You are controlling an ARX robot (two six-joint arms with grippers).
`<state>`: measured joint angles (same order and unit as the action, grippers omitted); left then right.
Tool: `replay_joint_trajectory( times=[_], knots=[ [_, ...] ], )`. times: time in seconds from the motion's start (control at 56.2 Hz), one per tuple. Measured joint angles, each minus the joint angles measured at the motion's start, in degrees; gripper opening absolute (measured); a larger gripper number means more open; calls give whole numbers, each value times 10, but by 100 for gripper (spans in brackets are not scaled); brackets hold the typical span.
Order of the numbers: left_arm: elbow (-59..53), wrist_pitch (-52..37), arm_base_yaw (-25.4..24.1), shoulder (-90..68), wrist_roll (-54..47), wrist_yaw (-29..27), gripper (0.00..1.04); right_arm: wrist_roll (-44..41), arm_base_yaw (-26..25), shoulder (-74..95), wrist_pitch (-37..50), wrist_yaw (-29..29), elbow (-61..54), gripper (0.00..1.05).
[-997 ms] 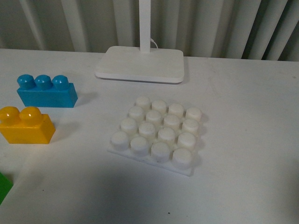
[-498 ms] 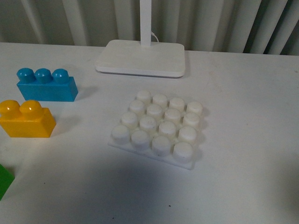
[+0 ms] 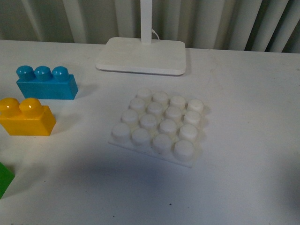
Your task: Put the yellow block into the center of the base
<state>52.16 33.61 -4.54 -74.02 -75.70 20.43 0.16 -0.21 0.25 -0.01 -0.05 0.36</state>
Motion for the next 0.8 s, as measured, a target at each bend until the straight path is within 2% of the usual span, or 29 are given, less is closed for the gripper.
replay_joint_trajectory(
  times=[0.178, 0.32, 0.801],
  knots=[
    [46, 45, 35, -65, -82, -51, 98, 0, 0, 0, 0, 0, 0, 96],
    [95, 56, 60, -130, -100, -99, 98, 0, 0, 0, 0, 0, 0, 96],
    [167, 91, 96, -232, -96, -140, 98, 0, 0, 0, 0, 0, 0, 96]
  ],
)
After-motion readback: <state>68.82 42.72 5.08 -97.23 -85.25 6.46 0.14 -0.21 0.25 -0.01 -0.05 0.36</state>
